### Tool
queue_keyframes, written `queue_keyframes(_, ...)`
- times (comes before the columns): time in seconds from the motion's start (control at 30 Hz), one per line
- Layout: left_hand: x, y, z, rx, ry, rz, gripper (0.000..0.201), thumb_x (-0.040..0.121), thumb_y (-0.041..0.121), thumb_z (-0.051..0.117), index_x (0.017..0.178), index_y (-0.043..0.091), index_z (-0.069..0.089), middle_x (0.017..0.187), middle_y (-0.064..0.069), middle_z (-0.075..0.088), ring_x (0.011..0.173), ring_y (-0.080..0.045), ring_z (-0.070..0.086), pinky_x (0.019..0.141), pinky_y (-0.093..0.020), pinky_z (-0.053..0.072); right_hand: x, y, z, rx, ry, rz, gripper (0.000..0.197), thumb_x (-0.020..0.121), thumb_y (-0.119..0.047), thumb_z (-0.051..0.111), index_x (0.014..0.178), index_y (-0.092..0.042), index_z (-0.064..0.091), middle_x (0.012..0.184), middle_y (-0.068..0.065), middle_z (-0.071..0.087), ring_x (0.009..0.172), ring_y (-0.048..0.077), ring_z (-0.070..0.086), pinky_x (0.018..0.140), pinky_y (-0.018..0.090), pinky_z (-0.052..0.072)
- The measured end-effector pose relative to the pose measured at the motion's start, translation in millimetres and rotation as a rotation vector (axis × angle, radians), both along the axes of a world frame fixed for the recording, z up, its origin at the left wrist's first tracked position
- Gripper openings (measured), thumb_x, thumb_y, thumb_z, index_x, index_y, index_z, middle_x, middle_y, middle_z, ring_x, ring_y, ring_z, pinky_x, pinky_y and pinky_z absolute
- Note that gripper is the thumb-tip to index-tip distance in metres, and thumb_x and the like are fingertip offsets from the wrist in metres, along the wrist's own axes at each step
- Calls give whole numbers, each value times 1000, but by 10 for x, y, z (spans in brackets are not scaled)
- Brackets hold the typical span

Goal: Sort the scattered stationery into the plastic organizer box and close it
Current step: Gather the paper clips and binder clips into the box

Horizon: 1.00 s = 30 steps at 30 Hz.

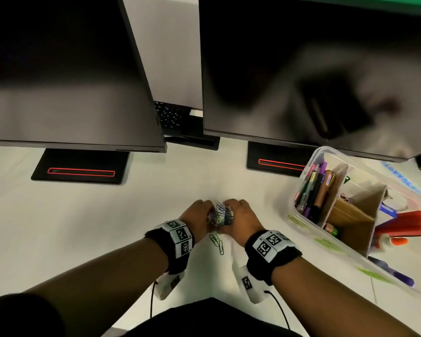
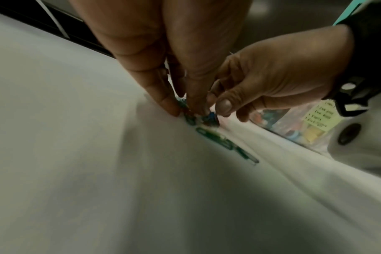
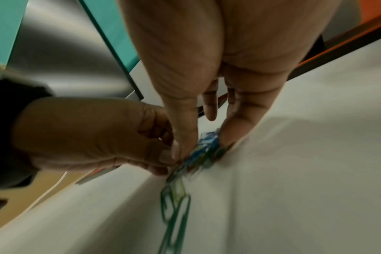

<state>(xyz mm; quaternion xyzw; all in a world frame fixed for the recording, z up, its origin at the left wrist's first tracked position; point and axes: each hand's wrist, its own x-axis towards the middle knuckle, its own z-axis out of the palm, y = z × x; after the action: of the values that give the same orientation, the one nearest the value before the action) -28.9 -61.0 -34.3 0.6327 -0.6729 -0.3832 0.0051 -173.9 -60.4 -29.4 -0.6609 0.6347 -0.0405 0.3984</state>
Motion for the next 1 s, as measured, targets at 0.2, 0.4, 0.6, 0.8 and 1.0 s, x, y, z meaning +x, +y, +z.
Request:
queue_keyframes(0.2,84,126,49,-93,-101,-32,87,67,53,74,136,15,36,134,-4,39,126,-22,38,105,-31,37,-92,-147,59,-28,227,334,77,82,-11,57,148,-20,18,157,0,10,138,31,21,115,38,26)
queue_keyframes(0.4,-7,313,-68,18,-421,-326,136,55,80,61,148,12,-11,158,-8,-11,146,-30,-4,120,-45,10,-19,38,66,-48,332,598,78,83,-9,51,150,-18,11,158,-6,8,140,30,14,111,43,25)
queue_keyframes(0.6,-44,281,-98,-67,-348,-362,112,71,70,58,150,12,2,159,-7,-2,146,-28,3,120,-39,12,-160,217,-65,-123,234,616,64,83,-13,52,144,-15,31,153,-1,25,134,28,27,109,41,31)
queue_keyframes(0.8,56,215,-67,-111,-231,-256,107,65,59,72,147,14,20,150,-3,25,136,-24,26,113,-35,31,-238,143,-93,-96,274,367,92,69,-45,75,144,-18,29,147,5,28,129,28,31,109,39,34)
queue_keyframes(1.0,-63,240,-86,-43,-88,-217,71,72,38,76,132,17,45,129,-4,43,114,-22,49,100,-32,44,-88,208,-183,-105,162,256,50,78,-21,69,125,-13,51,124,10,44,113,29,45,93,38,46)
